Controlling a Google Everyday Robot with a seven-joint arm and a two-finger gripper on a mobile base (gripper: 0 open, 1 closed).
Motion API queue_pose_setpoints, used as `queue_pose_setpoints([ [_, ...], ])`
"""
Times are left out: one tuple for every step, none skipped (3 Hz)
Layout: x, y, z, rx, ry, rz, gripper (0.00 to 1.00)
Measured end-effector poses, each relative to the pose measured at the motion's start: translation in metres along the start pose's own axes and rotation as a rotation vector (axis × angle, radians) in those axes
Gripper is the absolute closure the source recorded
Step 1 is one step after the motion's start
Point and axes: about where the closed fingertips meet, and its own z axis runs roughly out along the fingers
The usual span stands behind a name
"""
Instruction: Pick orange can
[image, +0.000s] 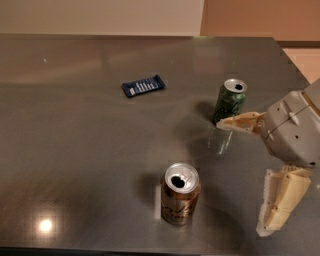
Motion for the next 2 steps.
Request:
queue_pose_setpoints([
  [-0.013,0.005,0.015,-0.046,-0.062,-0.044,0.00],
  [-0.026,0.010,0.026,-0.084,-0.103,-0.076,0.00],
])
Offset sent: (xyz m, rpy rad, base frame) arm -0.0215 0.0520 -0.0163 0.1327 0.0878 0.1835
